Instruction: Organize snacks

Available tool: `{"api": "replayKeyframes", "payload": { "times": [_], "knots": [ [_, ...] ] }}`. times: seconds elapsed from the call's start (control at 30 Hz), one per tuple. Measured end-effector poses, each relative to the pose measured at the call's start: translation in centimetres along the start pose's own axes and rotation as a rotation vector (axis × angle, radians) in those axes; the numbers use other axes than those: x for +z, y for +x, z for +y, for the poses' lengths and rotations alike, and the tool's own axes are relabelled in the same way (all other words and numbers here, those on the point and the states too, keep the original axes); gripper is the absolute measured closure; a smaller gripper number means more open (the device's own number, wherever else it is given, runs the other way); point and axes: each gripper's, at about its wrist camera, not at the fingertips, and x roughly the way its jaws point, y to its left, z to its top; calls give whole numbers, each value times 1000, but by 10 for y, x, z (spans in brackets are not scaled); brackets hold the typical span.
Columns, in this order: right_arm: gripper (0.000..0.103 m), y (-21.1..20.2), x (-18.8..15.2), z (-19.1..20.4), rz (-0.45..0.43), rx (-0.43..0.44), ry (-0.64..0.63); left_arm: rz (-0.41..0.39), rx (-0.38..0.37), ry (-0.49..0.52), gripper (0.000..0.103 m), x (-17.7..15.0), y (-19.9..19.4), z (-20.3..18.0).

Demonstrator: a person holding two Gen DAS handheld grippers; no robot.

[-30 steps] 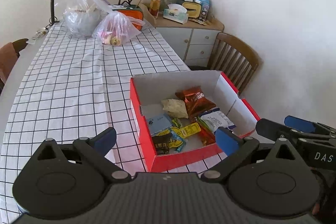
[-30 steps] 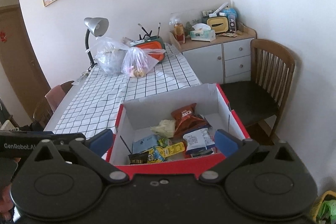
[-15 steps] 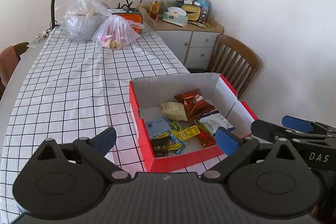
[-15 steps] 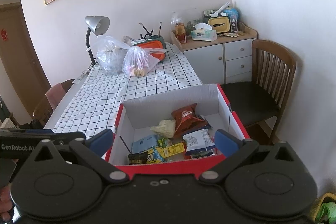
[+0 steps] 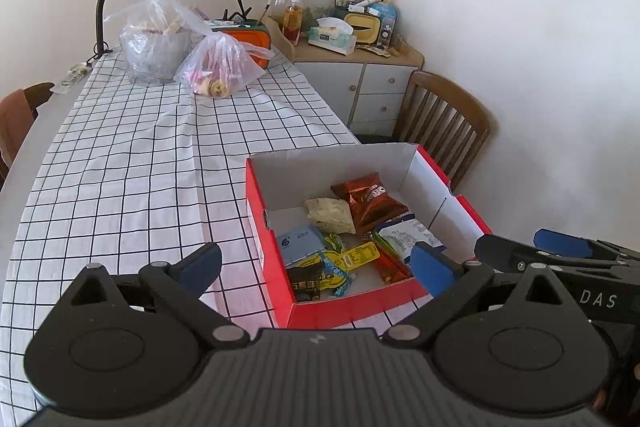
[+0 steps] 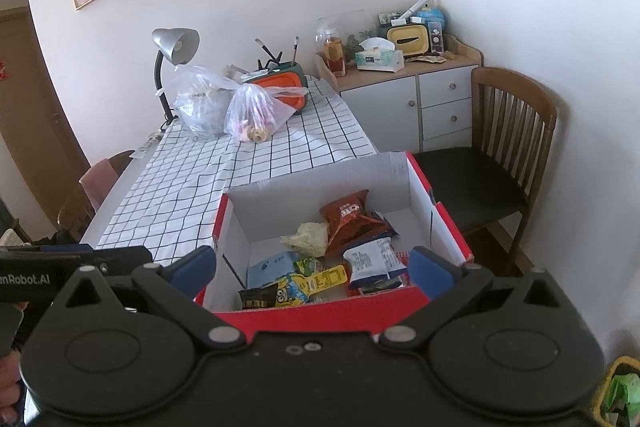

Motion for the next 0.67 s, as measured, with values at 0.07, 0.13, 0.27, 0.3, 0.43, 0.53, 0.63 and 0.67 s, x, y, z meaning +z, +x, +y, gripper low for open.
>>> {"api": "replayKeyframes", "payload": {
  "times": [0.07,0.13,0.27,0.3,0.43,0.53,0.63,0.67],
  "knots": [
    [0,0,0,0,0,0,-1,-3,-3,0,2,0,-1,1],
    [0,0,0,-1,-1,-3,2,-5,-5,-1,2,1,-1,1],
    [0,0,-1,0,1,-12,10,-3,-6,-2,2,1,-1,1],
    [0,0,-1,0,1,-13,11,-2,-6,-3,2,1,-1,2],
    [0,-1,-1,1,0,-13,11,-2,-9,-4,2,0,-1,3],
    [0,0,-2,4,1,-10,8,-7,-4,-12,2,0,-3,7],
    [0,3,-2,11,7,2,1,-8,1,-17,2,-1,-7,12],
    [0,4,-2,15,9,7,-4,-8,4,-19,2,-2,-8,15]
  ]
}}
